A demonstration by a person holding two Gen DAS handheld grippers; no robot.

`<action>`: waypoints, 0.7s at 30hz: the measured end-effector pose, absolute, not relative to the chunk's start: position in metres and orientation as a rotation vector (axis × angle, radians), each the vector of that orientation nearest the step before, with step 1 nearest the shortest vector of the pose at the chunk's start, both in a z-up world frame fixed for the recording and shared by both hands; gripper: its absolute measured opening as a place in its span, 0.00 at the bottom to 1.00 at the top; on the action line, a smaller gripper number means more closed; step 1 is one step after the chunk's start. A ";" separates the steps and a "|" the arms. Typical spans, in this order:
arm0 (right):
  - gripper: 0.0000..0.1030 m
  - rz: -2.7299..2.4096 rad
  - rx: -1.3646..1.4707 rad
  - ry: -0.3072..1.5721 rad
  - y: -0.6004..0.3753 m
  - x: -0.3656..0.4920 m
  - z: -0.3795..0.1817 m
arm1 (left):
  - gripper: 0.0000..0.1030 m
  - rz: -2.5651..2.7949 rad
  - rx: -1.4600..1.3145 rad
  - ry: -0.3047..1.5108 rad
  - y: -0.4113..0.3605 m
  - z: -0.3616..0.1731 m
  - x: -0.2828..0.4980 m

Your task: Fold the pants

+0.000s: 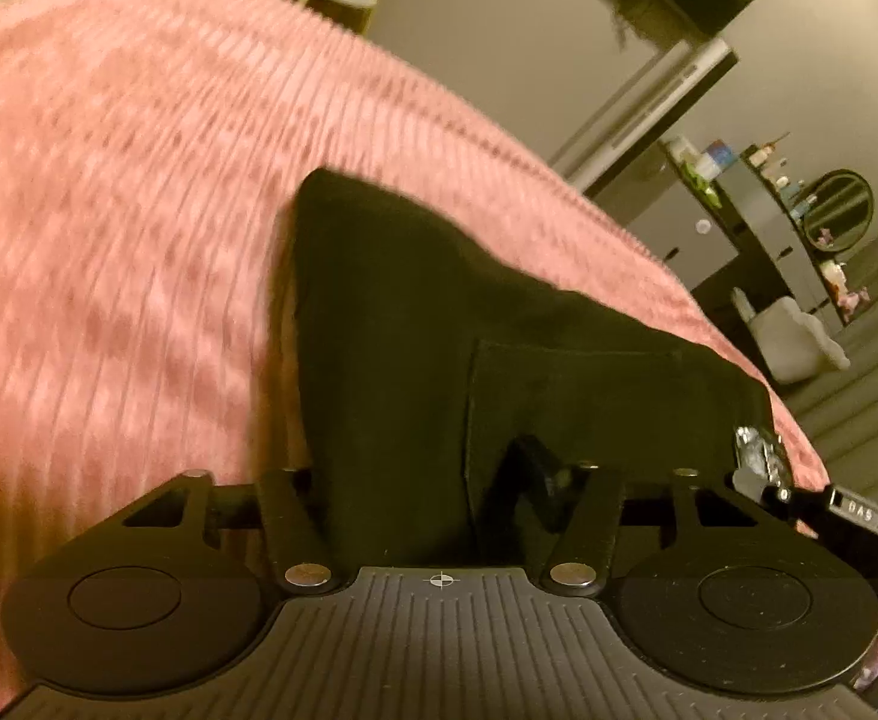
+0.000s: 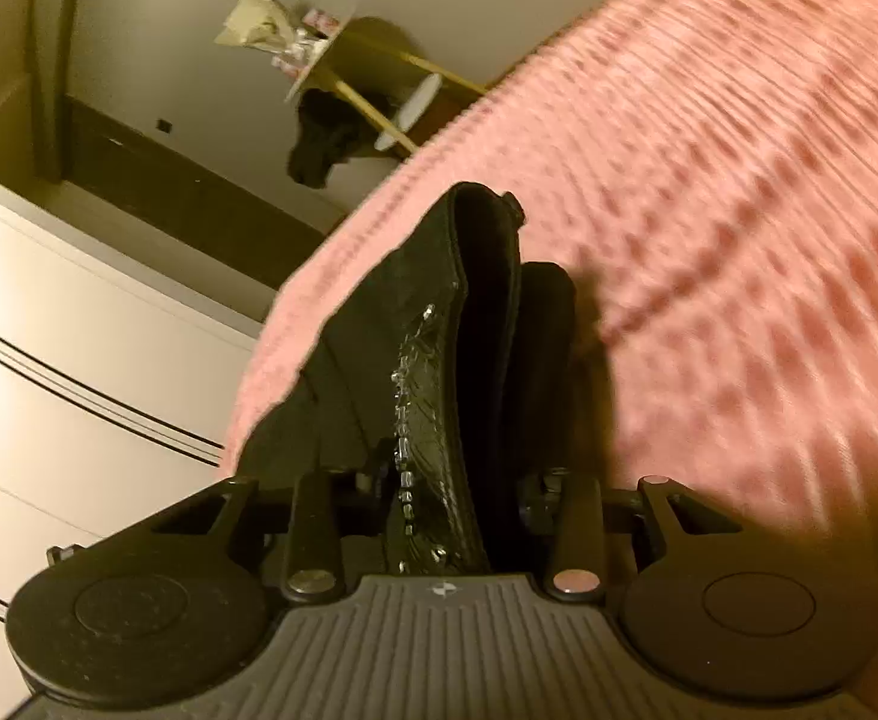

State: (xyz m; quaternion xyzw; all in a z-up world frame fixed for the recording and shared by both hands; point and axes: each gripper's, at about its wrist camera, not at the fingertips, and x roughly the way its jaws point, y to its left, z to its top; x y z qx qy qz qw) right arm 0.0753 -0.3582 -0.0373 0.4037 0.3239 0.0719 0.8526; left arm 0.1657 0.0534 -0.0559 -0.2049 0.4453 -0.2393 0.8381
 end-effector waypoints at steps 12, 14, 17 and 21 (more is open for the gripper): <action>0.72 0.015 0.731 0.552 -0.323 0.127 0.030 | 0.98 -0.172 -0.290 0.706 0.080 0.016 0.169; 0.72 0.027 0.706 0.529 -0.317 0.119 0.034 | 0.99 -0.219 -0.238 0.692 0.079 0.018 0.159; 0.71 0.101 0.710 0.549 -0.301 0.105 0.026 | 0.99 -0.210 -0.260 0.708 0.073 0.007 0.144; 0.45 0.128 0.641 0.603 -0.276 0.093 0.008 | 0.99 -0.260 -0.285 0.779 0.058 -0.016 0.133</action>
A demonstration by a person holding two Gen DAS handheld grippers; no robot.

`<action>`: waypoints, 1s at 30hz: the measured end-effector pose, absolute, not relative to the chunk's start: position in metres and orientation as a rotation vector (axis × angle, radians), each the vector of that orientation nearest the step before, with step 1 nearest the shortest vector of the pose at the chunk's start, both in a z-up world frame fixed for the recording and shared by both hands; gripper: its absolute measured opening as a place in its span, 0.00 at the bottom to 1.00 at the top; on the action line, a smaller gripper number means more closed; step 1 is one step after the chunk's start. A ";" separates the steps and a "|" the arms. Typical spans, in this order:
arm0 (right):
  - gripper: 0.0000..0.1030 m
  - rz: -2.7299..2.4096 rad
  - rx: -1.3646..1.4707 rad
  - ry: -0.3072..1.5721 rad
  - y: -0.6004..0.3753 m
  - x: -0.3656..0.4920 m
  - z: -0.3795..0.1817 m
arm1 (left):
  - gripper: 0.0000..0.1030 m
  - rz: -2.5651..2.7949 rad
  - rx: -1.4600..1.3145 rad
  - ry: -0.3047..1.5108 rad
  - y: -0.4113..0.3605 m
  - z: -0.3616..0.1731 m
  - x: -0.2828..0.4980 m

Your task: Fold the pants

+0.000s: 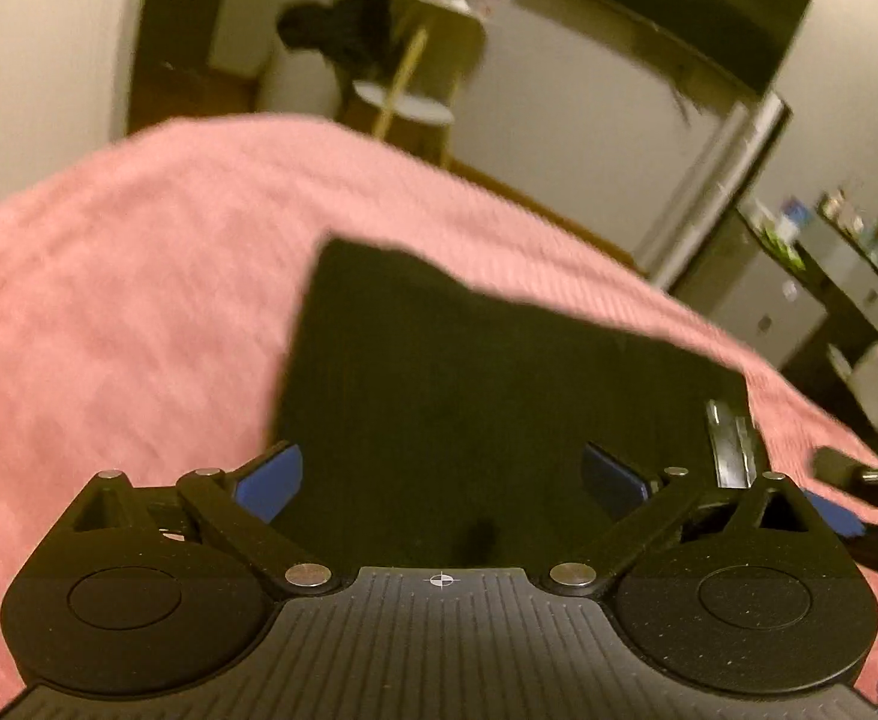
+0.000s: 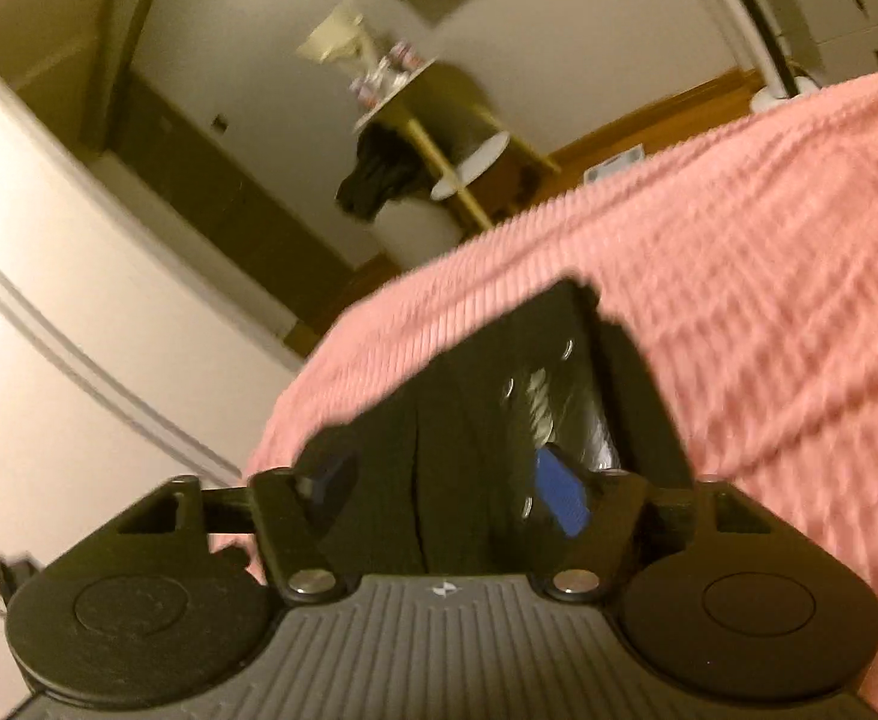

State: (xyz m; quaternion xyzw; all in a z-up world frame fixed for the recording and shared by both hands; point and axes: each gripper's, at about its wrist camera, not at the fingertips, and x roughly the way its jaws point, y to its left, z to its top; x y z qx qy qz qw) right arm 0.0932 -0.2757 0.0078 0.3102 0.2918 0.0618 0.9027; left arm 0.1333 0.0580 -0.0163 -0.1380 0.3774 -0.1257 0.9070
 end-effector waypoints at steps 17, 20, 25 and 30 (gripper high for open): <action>0.31 -0.175 0.049 0.862 -0.237 0.241 -0.010 | 1.00 -0.180 0.040 0.770 -0.044 -0.048 0.265; 0.31 -0.141 0.124 0.841 -0.254 0.238 -0.023 | 1.00 -0.162 0.131 0.771 -0.060 -0.062 0.269; 0.32 -0.165 0.033 0.797 -0.235 0.224 -0.009 | 1.00 -0.150 0.098 0.801 -0.053 -0.052 0.263; 0.33 -0.101 0.044 0.706 -0.220 0.144 0.016 | 1.00 -0.205 0.013 0.853 -0.015 -0.031 0.210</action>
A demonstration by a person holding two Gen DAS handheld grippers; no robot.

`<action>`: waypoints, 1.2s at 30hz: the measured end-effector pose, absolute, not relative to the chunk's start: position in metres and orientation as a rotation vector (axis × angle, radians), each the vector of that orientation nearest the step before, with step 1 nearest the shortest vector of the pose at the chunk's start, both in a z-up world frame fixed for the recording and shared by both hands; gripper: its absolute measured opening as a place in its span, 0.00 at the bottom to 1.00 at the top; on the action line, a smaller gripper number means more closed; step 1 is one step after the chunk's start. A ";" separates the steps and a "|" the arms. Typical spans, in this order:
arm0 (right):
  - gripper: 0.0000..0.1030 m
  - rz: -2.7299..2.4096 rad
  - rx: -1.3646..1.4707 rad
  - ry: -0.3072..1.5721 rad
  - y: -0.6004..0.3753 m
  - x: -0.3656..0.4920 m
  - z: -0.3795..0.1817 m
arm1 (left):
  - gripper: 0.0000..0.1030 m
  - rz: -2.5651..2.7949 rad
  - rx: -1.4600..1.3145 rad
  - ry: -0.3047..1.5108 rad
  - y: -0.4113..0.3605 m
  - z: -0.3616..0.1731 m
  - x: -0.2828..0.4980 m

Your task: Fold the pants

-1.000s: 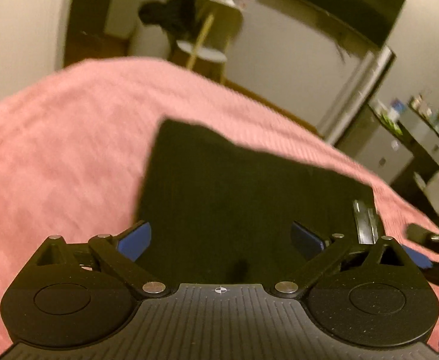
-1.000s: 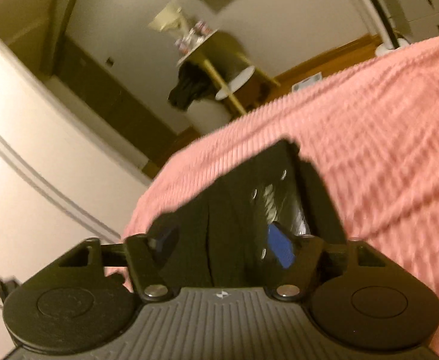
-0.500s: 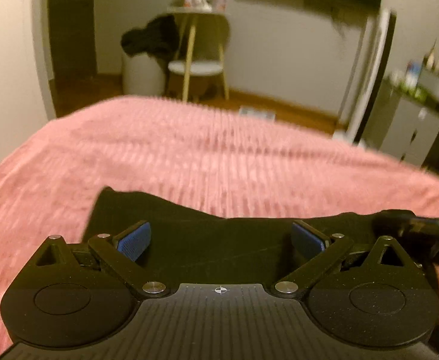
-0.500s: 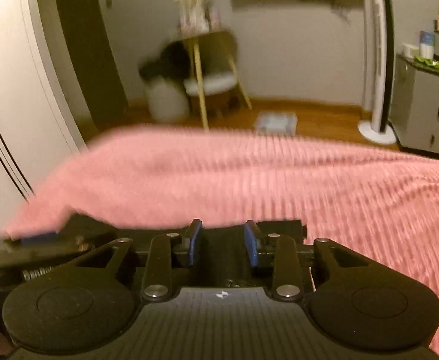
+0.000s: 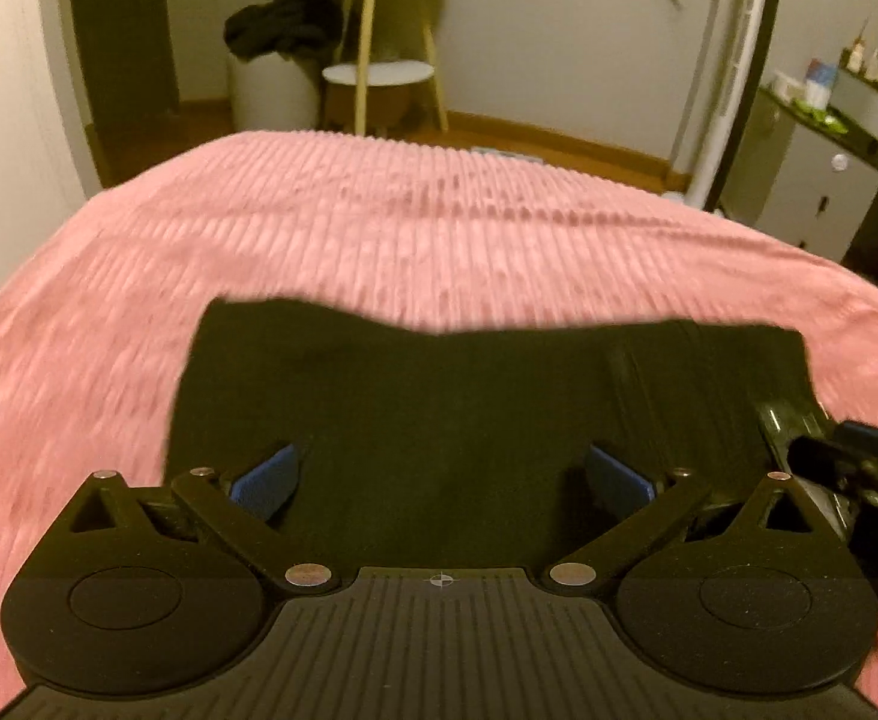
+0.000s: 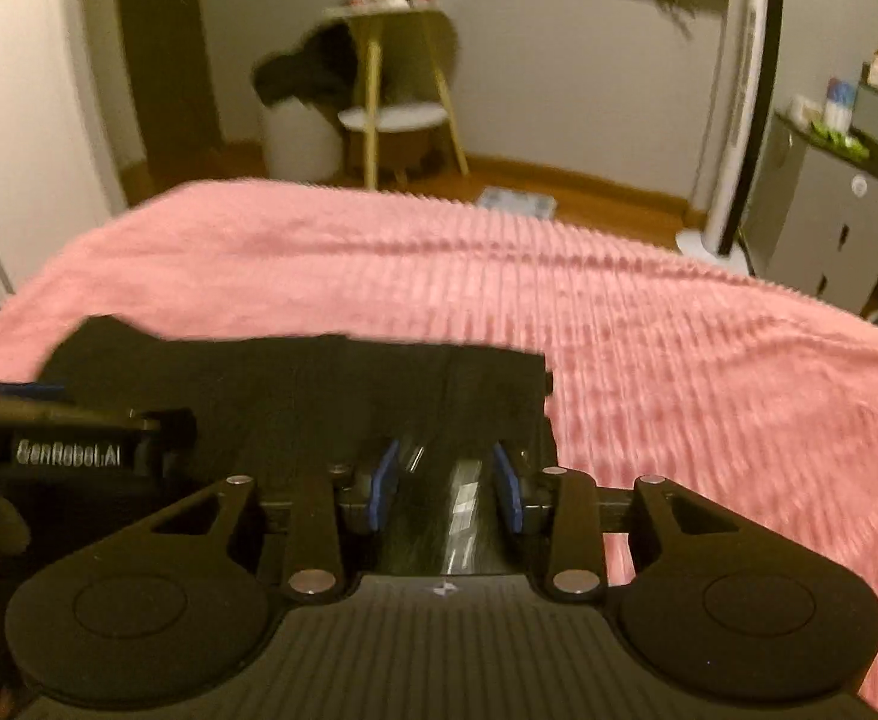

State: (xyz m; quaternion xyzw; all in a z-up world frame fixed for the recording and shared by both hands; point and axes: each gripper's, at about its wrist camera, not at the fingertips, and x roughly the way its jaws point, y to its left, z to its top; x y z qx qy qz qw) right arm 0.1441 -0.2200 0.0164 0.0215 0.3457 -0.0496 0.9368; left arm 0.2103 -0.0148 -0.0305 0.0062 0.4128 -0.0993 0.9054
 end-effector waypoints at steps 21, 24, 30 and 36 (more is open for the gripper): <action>0.76 -0.175 -0.134 0.754 -0.182 0.054 -0.004 | 1.00 -0.147 0.054 0.953 0.000 -0.041 0.090; 0.84 -0.121 -0.041 0.781 -0.184 0.023 -0.008 | 1.00 -0.127 -0.005 0.956 0.007 -0.042 0.063; 0.96 -0.091 -0.024 0.708 -0.175 -0.020 -0.012 | 1.00 -0.096 0.022 0.938 0.009 -0.050 0.030; 0.96 -0.153 -0.046 0.691 -0.167 -0.025 -0.012 | 1.00 -0.066 0.026 0.860 0.010 -0.045 0.015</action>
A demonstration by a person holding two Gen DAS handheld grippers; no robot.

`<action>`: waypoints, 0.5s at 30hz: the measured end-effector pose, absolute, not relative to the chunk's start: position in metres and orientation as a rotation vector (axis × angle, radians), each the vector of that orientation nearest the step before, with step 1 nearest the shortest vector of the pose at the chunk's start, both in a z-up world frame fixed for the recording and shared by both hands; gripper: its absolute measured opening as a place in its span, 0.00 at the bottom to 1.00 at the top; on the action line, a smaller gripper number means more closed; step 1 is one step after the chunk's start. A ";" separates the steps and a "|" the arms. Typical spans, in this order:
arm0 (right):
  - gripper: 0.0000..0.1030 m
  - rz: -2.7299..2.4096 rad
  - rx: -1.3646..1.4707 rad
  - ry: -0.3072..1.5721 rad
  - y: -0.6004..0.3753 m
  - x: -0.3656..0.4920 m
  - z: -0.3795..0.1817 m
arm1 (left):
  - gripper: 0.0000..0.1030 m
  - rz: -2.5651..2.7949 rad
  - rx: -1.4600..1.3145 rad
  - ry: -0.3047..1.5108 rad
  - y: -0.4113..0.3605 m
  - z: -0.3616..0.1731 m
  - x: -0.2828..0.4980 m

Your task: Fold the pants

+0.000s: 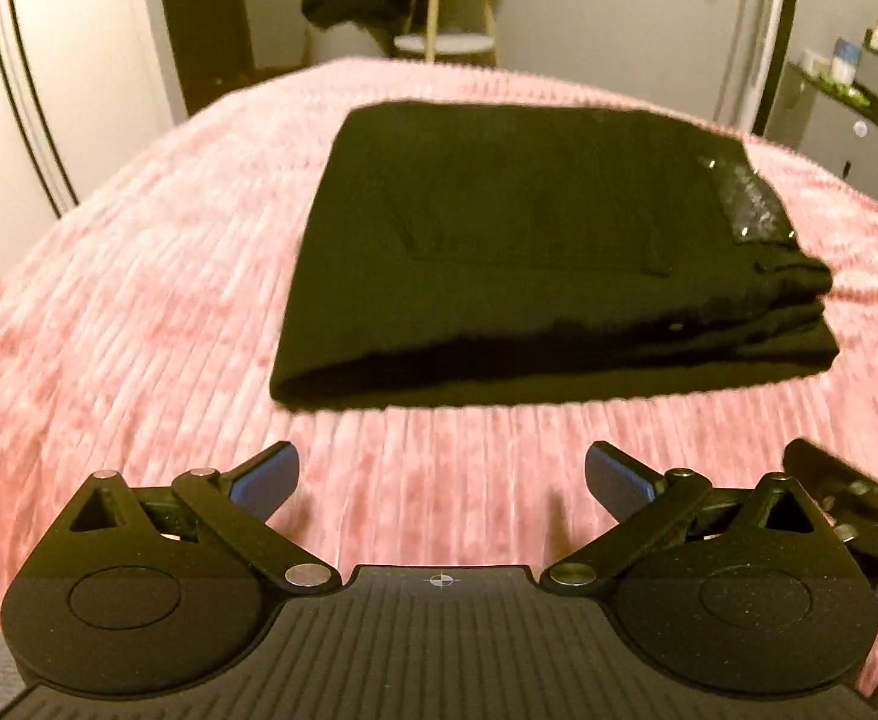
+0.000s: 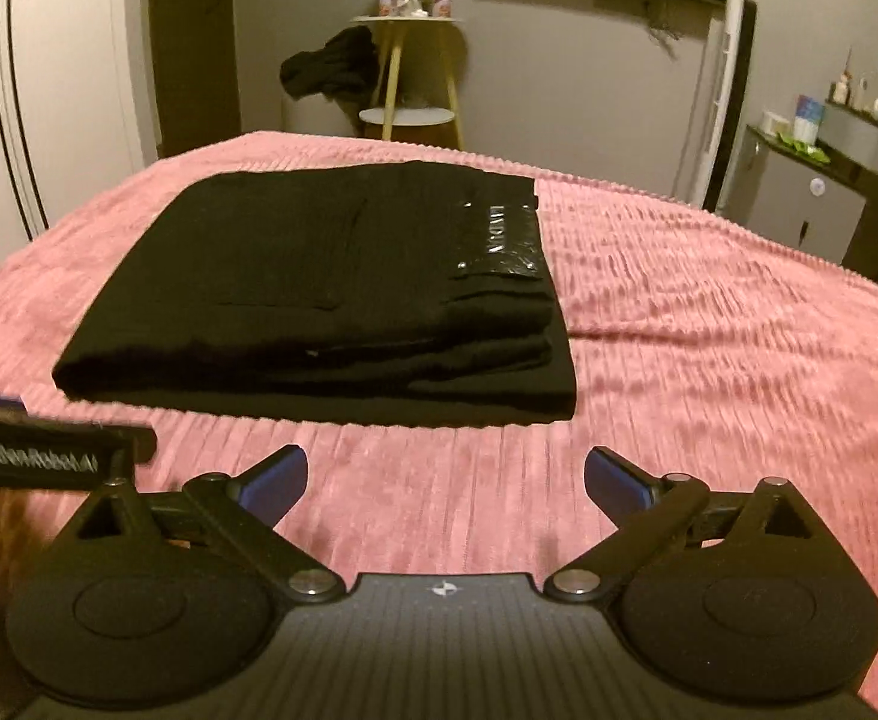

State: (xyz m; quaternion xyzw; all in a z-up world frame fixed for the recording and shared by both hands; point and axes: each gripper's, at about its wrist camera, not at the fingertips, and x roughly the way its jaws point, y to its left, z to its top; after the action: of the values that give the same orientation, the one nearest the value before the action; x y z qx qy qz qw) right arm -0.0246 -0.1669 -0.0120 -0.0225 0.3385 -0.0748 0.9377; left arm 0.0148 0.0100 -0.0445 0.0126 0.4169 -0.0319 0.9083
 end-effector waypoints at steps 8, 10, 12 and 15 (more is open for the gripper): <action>0.96 -0.183 -0.095 0.668 -0.166 -0.028 -0.014 | 1.00 -0.098 0.049 0.866 0.005 -0.050 0.010; 0.96 -0.179 -0.088 0.662 -0.166 -0.029 -0.013 | 1.00 -0.096 0.046 0.870 0.005 -0.051 0.010; 0.96 -0.181 -0.085 0.658 -0.167 -0.029 -0.012 | 1.00 -0.097 0.044 0.877 0.005 -0.053 0.011; 0.96 -0.184 -0.079 0.657 -0.168 -0.029 -0.013 | 1.00 -0.098 0.047 0.877 0.005 -0.053 0.010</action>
State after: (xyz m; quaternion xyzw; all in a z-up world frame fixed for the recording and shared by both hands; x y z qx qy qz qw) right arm -0.0290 -0.1682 -0.0125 -0.0388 0.3220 -0.0900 0.9417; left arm 0.0104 0.0050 -0.0534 0.0229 0.4246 -0.0473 0.9039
